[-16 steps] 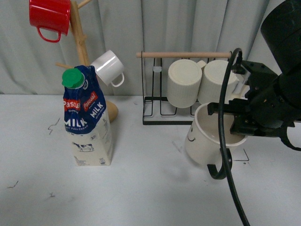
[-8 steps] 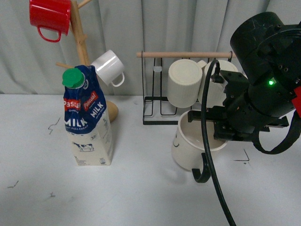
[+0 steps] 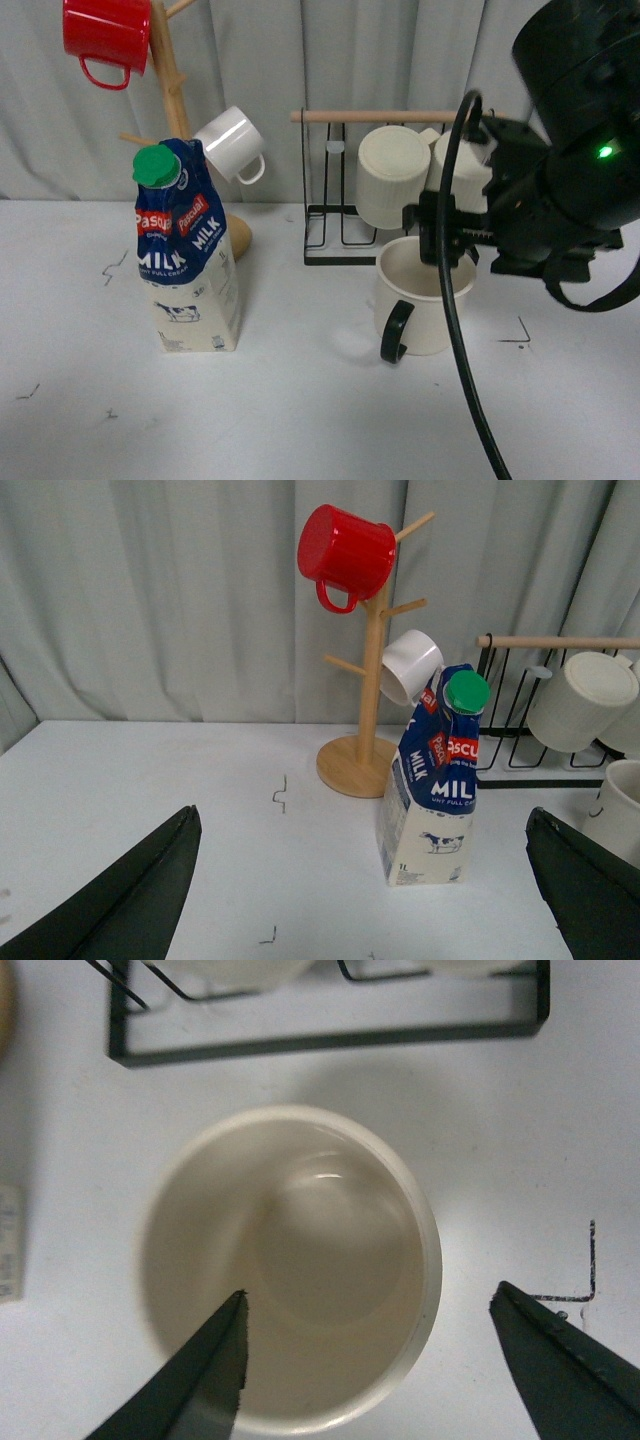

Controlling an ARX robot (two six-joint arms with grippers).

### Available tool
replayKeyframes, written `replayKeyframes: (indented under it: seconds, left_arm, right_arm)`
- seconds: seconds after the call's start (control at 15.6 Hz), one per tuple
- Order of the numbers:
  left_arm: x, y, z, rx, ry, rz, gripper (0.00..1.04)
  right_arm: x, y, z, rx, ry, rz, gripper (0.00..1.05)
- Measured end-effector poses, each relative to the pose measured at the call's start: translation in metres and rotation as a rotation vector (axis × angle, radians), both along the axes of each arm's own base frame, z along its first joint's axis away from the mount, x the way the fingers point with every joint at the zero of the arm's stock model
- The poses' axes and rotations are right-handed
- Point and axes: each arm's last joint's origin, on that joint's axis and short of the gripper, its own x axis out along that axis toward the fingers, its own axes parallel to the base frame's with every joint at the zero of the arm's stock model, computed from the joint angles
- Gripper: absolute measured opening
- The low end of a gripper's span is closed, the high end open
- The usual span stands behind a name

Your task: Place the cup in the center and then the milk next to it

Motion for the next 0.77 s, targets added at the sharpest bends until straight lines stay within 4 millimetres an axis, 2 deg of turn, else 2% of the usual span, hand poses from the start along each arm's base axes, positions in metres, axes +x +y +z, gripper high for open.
replayKeyframes:
  seconds: [0.13,0.19,0.26,0.32,0.39,0.45,0.51,0.64,0.71,0.77]
  left_arm:
    - [0.000,0.000,0.000,0.000,0.000,0.000,0.98]
    - [0.000,0.000,0.000,0.000,0.000,0.000,0.98]
    - [0.000,0.000,0.000,0.000,-0.001,0.000,0.98]
    - [0.000,0.000,0.000,0.000,0.000,-0.002,0.98]
    - [0.000,0.000,0.000,0.000,-0.001,0.000,0.98]
    - [0.000,0.000,0.000,0.000,0.001,0.003,0.98]
    - [0.000,0.000,0.000,0.000,0.000,0.003,0.98]
    - [0.000,0.000,0.000,0.000,0.000,0.000,0.98]
    - [0.000,0.000,0.000,0.000,0.000,0.001,0.98]
    - [0.000,0.000,0.000,0.000,0.000,0.001,0.98]
  right_arm:
    - [-0.023,-0.007,0.041,0.015,-0.222,-0.043,1.00]
    - [-0.028,-0.008,0.057,0.028,-0.283,-0.050,0.98]
    - [-0.027,-0.008,0.064,0.029,-0.328,-0.056,0.97]
    - [-0.026,-0.009,0.054,-0.023,-0.561,-0.112,0.88]
    - [-0.042,-0.021,0.031,-0.106,-0.656,-0.143,0.77]
    - [-0.068,-0.039,0.012,-0.156,-0.712,-0.145,0.64]
    - [-0.081,-0.050,0.015,-0.161,-0.782,-0.165,0.55]
    - [-0.103,-0.067,0.045,-0.135,-0.968,-0.206,0.36]
    - [-0.117,-0.073,0.050,-0.126,-0.996,-0.200,0.26]
    - [-0.130,-0.078,0.039,-0.138,-0.958,-0.182,0.15]
